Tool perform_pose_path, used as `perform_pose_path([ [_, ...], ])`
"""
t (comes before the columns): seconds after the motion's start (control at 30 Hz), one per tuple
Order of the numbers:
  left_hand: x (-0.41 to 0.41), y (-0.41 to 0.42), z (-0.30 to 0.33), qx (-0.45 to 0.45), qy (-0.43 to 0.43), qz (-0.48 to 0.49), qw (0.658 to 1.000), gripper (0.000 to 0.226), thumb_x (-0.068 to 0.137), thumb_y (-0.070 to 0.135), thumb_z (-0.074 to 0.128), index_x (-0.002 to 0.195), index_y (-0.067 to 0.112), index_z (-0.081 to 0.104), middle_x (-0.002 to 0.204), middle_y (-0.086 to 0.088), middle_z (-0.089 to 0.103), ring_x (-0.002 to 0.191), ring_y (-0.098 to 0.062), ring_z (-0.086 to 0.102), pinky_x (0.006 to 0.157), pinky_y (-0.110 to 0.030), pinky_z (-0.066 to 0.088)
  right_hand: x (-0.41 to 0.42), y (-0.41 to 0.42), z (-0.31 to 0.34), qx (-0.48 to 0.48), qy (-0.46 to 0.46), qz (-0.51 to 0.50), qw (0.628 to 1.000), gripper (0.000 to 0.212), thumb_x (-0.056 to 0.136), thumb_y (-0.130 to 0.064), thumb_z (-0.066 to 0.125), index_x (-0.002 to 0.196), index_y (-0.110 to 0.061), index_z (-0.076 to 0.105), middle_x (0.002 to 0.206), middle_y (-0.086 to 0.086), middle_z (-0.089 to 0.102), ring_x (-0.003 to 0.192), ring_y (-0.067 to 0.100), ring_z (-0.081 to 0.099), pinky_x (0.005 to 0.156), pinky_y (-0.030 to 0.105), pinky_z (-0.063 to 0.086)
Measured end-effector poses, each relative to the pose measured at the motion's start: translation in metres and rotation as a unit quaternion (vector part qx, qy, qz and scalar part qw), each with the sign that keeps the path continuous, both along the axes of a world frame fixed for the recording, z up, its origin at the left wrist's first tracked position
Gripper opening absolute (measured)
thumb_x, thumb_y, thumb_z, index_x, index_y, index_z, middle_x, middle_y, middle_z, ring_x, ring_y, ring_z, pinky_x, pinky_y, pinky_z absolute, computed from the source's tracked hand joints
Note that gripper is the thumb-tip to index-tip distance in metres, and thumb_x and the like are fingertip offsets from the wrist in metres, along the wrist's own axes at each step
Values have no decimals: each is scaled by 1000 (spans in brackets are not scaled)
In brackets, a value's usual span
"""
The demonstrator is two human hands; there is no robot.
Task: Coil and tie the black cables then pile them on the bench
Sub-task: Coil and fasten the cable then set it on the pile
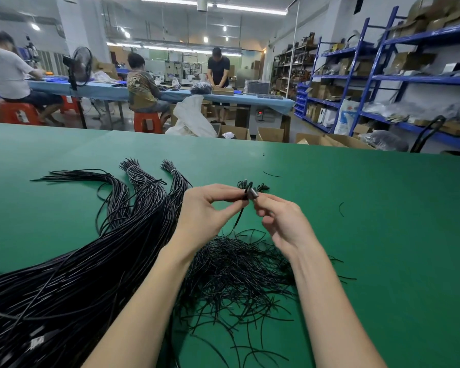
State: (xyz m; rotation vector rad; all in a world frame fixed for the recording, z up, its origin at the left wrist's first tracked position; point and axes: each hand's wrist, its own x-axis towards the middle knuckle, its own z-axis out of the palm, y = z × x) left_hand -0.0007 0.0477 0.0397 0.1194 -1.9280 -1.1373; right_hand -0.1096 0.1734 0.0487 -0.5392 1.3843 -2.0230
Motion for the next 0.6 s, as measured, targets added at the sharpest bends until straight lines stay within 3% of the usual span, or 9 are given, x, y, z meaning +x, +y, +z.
perform_pose_path([
  [0.1,-1,0,-4,127,-17,-46,991,19,85,7,78,103,11,80,96,1,79,92,-12,74,82,-21,56,-3,3,1,29,60,27,997,10,83,-17,81,90,-10,79,73,-4,70,55,2,55,44,13,40],
  [0.2,-2,-3,-7,193,-43,-66,978,14,89,11,74,102,15,79,98,-1,79,93,-12,73,79,-21,56,-6,11,4,47,123,68,989,26,75,-29,82,96,-14,80,93,1,78,65,6,65,50,16,47],
  [0.27,-3,-4,-7,225,-55,-86,969,14,89,13,73,103,11,79,101,-6,78,101,-19,73,86,-28,58,-8,15,2,48,131,76,987,20,87,-24,76,102,-12,78,99,4,79,70,8,68,53,18,50],
  [0.33,-3,-5,-7,248,-67,-110,960,15,89,15,73,103,10,79,105,-9,77,106,-28,71,94,-35,57,-9,17,0,39,112,75,990,18,95,-23,69,106,-11,76,100,5,79,73,10,70,54,18,51],
  [0.47,-2,-4,-5,266,-79,-136,951,17,86,18,75,101,11,80,107,-11,77,104,-25,71,99,-37,55,-7,18,1,17,39,95,995,33,83,-40,70,98,-13,80,105,8,79,74,9,72,52,17,53],
  [0.53,-1,-2,-4,269,-86,-156,946,26,82,21,75,105,7,78,109,-12,76,103,-23,70,98,-36,55,-7,19,1,16,21,100,995,25,78,-36,74,89,-15,83,99,7,79,70,8,72,50,16,52],
  [0.6,-1,-1,-4,281,-90,-166,941,31,81,20,75,107,2,76,109,-15,76,101,-23,70,99,-36,55,-7,20,1,4,-2,109,994,24,75,-29,76,93,-13,81,94,6,79,68,9,71,49,15,53],
])
